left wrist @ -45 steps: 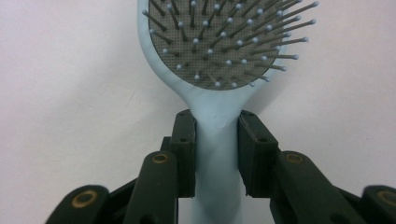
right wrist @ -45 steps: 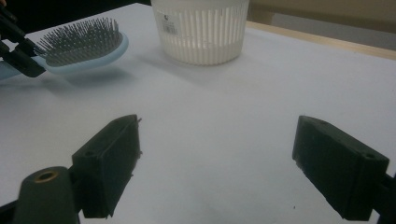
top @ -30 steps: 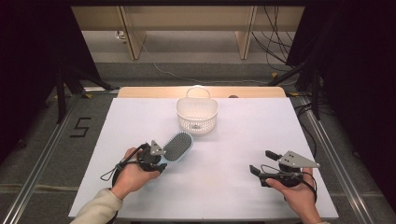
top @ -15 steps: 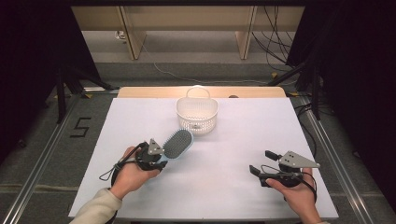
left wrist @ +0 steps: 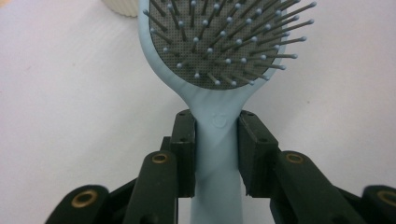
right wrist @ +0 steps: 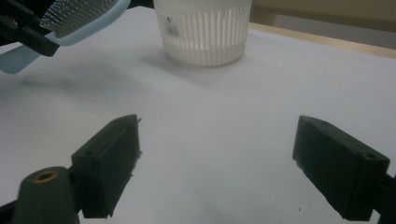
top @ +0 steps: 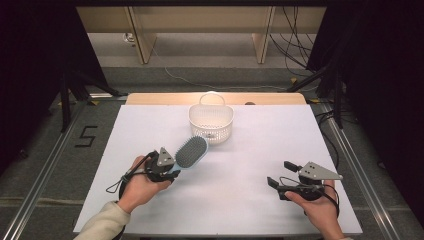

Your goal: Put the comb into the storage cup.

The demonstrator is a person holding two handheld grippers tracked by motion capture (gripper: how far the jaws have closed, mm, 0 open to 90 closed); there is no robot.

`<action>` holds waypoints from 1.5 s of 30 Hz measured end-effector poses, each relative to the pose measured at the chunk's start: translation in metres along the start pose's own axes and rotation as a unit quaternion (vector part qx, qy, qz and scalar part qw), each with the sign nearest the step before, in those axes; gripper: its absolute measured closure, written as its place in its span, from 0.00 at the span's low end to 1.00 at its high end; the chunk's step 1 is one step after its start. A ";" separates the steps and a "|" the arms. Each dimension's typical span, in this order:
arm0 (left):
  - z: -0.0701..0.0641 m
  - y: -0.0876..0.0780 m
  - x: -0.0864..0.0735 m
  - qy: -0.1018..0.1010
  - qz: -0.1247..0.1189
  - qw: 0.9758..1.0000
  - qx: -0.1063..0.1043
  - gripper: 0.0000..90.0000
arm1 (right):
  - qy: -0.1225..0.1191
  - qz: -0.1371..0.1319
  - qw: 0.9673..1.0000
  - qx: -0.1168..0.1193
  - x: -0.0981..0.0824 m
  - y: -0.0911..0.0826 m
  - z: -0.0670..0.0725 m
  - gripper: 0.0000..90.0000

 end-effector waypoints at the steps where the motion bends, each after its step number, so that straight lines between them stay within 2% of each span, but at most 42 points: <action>1: 0.001 -0.001 0.001 0.007 -0.003 1.000 0.004 0.78 | 0.000 0.000 1.000 0.001 0.000 0.000 0.000 0.17; 10: 0.004 -0.001 0.002 0.000 -0.014 1.000 0.009 0.78 | -0.001 0.001 1.000 0.000 0.000 0.000 0.000 0.17; 18: 0.005 -0.002 0.003 0.003 -0.015 1.000 0.008 0.78 | -0.001 -0.003 1.000 0.002 0.000 0.000 0.001 0.17; 28: 0.007 -0.003 0.006 -0.008 -0.031 0.999 0.011 0.78 | -0.002 -0.005 1.000 0.005 0.001 0.001 0.002 0.17; 36: 0.011 -0.003 0.005 -0.016 -0.031 0.999 0.013 0.78 | -0.003 -0.004 1.000 0.004 0.000 0.001 0.002 0.17; 45: 0.012 -0.004 0.012 -0.021 -0.059 0.998 0.016 0.78 | -0.005 -0.006 1.000 0.004 0.000 0.001 0.002 0.17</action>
Point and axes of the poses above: each handheld gripper's, and its own axes: y roughly forward along the jaws, x roughly out of its top, z roughly to its left, the point moved 7 cm from there along y, roughly forward along the jaws, and after that the axes turned 1 degree about x, right-handed, at the moved point
